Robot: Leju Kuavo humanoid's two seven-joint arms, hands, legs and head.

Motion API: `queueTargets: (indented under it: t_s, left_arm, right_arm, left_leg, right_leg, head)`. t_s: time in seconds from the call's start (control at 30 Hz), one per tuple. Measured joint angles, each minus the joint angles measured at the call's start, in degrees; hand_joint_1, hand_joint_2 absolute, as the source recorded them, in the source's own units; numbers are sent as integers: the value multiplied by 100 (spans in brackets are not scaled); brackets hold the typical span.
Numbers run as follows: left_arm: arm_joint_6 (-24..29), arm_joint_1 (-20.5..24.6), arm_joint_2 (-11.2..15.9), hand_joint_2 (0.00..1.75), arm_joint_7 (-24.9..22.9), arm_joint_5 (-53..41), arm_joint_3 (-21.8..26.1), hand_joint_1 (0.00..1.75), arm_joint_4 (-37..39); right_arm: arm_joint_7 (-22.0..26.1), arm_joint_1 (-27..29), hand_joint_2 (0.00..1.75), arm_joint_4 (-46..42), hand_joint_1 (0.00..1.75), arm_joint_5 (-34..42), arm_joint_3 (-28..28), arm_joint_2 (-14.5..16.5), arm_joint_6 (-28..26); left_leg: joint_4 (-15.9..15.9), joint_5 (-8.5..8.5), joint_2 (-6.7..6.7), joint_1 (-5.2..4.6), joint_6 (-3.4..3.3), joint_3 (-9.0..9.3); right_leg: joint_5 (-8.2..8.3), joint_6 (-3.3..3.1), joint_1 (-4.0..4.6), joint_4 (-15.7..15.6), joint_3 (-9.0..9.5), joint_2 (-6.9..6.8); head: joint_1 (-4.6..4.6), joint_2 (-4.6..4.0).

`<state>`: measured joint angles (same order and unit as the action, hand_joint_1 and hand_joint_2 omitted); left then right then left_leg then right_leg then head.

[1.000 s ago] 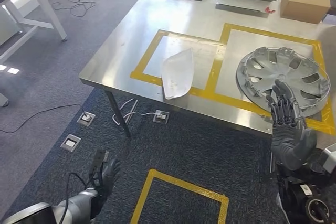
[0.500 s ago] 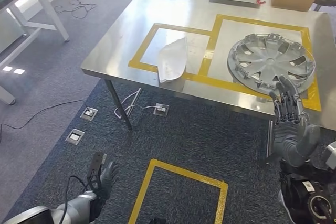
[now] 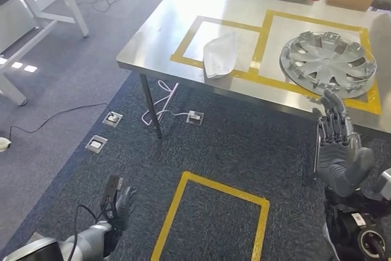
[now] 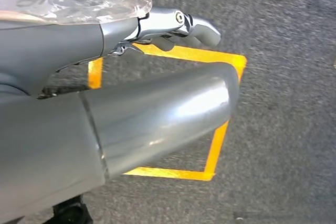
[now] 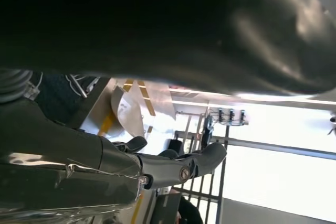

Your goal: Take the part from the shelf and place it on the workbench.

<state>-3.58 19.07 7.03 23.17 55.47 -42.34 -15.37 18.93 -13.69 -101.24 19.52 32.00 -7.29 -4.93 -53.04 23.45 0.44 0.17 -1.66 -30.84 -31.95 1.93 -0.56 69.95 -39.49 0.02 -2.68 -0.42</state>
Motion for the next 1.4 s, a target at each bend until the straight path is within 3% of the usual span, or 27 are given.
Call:
queueTargets:
  t_s: [0.03, 0.07, 0.1, 0.13, 0.17, 0.23, 0.27, 0.33, 0.37, 0.43, 0.5, 0.53, 0.6, 0.67, 0.73, 0.77, 0.83, 0.9, 0.93, 1.0, 1.07, 1.1, 1.13, 1.2, 1.27, 1.3, 1.4]
  left_arm:
    - [0, -3, 1, 0, 0, 0, 0, 0, 0]
    - [0, -7, 1, 0, 0, 0, 0, 0, 0]
    - [0, -10, 1, 0, 0, 0, 0, 0, 0]
    - [0, -11, 1, 0, 0, 0, 0, 0, 0]
    - [0, -13, -1, 0, 0, 0, 0, 0, 0]
    - [0, -14, -5, 0, 1, 0, 1, 0, 0]
    - [0, -14, -7, 0, 2, 0, 1, 0, 0]
    - [1, -15, -3, 0, 3, 0, 2, 0, 0]
    - [3, -19, 1, 0, 5, 0, 2, 0, 0]
    - [11, -28, 9, 0, 13, -1, 2, 0, 0]
    - [18, -35, 20, 0, 21, -1, 2, 0, 0]
    - [22, -38, 24, 0, 22, 0, 2, 0, 0]
    - [34, -48, 25, 0, 25, -1, 2, 0, 0]
    - [50, -57, 26, 0, 27, -3, 2, 0, 0]
    - [58, -55, 25, 0, 31, -6, 2, 0, 0]
    - [59, -53, 23, 0, 32, -11, 2, 0, 0]
    - [58, -63, 20, 0, 30, -23, 2, 0, 0]
    - [42, -75, 17, 0, 25, -28, 3, 0, 0]
    - [29, -76, 17, 0, 22, -28, 3, 0, 0]
    - [-10, -77, 21, 0, 12, -28, 4, 0, 0]
    - [-56, -93, 25, 0, 0, -27, 4, 0, 0]
    - [-79, -105, 26, 0, -2, -25, 4, 0, 0]
    - [-93, -115, 27, 0, -2, -21, 4, 0, 0]
    - [-106, -127, 26, 0, 0, -9, 7, 0, -1]
    - [-111, -136, 27, 0, 4, 7, 15, 0, -2]
    - [-115, -146, 28, 0, 6, 13, 25, 0, -2]
    - [-125, -179, 26, 0, 14, 28, 77, 0, -2]
  right_arm:
    - [0, 3, 0, 1, 0, 0, -1, -3, -3]
    - [0, 7, 0, 1, 0, 0, -1, -4, -5]
    - [-1, 11, 0, 2, 0, 0, -1, -5, -5]
    - [-1, 13, 0, 1, 0, 0, -1, -5, -4]
    - [-1, 10, 0, 0, 0, 0, -1, -5, -4]
    - [3, -4, 0, -4, 0, 0, -1, -5, 2]
    - [5, -12, 0, -5, 0, 0, -1, -5, 4]
    - [3, -16, 0, -5, 0, 0, 0, -5, 9]
    - [1, -18, 0, -5, 0, 0, 1, -5, 13]
    - [-6, -15, 0, -5, 0, 5, 1, -5, 20]
    - [-8, -10, 0, -5, 0, 10, -1, -5, 26]
    - [-10, -1, 0, -4, 0, 11, 0, -5, 28]
    - [-10, 17, 0, -2, 0, 14, 2, -5, 37]
    - [-9, 34, 0, 1, 0, 19, 0, -5, 43]
    - [-9, 39, 0, -2, 0, 8, -5, -5, 51]
    - [-12, 44, 0, -4, 0, -6, -10, -5, 60]
    - [-31, 70, 0, -7, 0, -45, -20, -7, 77]
    - [-55, 111, 0, -7, 0, -80, -37, -11, 87]
    - [-65, 129, 0, -7, 0, -95, -45, -14, 92]
    - [-85, 167, 0, -7, 0, -124, -69, -18, 102]
    - [-106, 232, 0, -7, 0, -152, -90, -20, 114]
    - [-116, 267, 0, -7, 0, -167, -94, -20, 121]
    - [-125, 297, 0, -8, 0, -186, -94, -21, 125]
    - [-132, 350, 0, -28, 0, -227, -99, -22, 128]
    - [-133, 390, 0, -65, 0, -273, -106, -22, 132]
    - [-133, 409, 0, -83, 0, -292, -108, -22, 133]
    - [-133, 482, 0, -127, 0, -340, -121, -22, 135]
  left_leg:
    - [-4, -77, 1, -15, -2, -100]
    - [-8, -152, 1, -30, 1, -200]
    - [-13, -224, 2, -41, 7, -295]
    - [-17, -292, 1, -48, 17, -378]
    - [-22, -354, 0, -54, 33, -444]
    - [-15, -471, 1, -49, 82, -502]
    - [3, -533, 2, -37, 115, -506]
    - [40, -622, -1, -17, 181, -516]
    - [-15, -547, -10, -14, 209, -560]
    - [-436, -50, -26, -6, 263, -743]
    - [-1247, 541, -31, 20, 320, -984]
    - [-1627, 626, -31, 34, 345, -1069]
    - [-1933, 371, -30, 63, 380, -1027]
    - [-1374, 72, -45, 98, 404, -551]
    - [-483, 166, -115, 108, 386, 56]
    - [-201, 261, -139, 101, 351, 227]
    - [-64, 317, -120, 73, 238, 275]
    - [-58, 269, -50, 68, 130, 240]
    - [-52, 238, -15, 66, 80, 213]
    - [-54, 183, 45, 42, 16, 137]
    - [-56, 136, 104, 12, -6, 64]
    - [-58, 118, 136, -2, -6, 40]
    - [-60, 106, 167, -13, -2, 27]
    - [-64, 90, 237, -28, 12, 25]
    - [-74, 72, 305, -41, 51, 12]
    - [-79, 61, 347, -44, 75, 0]
    - [-119, 71, 427, -45, 147, -25]
  right_leg:
    - [-24, -3, 1, 290, 8, 0]
    - [101, -16, 5, 391, 97, 0]
    - [307, -39, 11, 266, 282, 1]
    - [485, -71, 25, -72, 566, 1]
    - [517, -110, 46, -559, 907, 0]
    - [359, -165, 95, -1478, 1479, -1]
    - [280, -184, 118, -1718, 1591, 1]
    - [350, -224, 122, -1816, 1542, -9]
    - [405, -260, 105, -1844, 1483, -17]
    - [552, -325, 64, -1885, 1343, -33]
    - [701, -341, 65, -1878, 1190, -28]
    - [772, -332, 64, -1869, 1111, -26]
    - [894, -302, 56, -1834, 941, -21]
    - [975, -255, 43, -1770, 791, -9]
    - [1023, -197, 47, -1681, 677, 15]
    - [1045, -164, 53, -1646, 641, 27]
    - [1092, -97, 53, -1617, 599, 52]
    - [972, -42, 30, -1455, 505, 56]
    - [797, -21, 18, -1210, 396, 49]
    - [308, 13, 7, -378, 77, 33]
    - [31, 24, 6, 261, -99, 33]
    - [51, 16, 7, 256, -24, 31]
    - [171, -3, 11, 1, 171, 19]
    - [469, -66, 45, -903, 737, -124]
    - [580, -139, 111, -1509, 1062, -283]
    - [564, -168, 134, -1589, 1088, -305]
    - [641, -249, 120, -1630, 1074, -168]
  head:
    - [9, 0]
    - [15, 0]
    - [15, 0]
    - [15, 0]
    - [14, 0]
    - [10, 0]
    - [15, 0]
    - [31, 0]
    - [39, 0]
    - [28, 0]
    - [-1, 0]
    - [-11, 0]
    - [-32, 0]
    - [-44, 0]
    - [-63, 0]
    - [-65, 0]
    - [-54, 0]
    - [-33, 0]
    - [-18, 0]
    - [17, 0]
    - [27, 0]
    - [27, 0]
    - [26, 0]
    - [25, 0]
    - [27, 0]
    - [28, 0]
    - [30, 0]
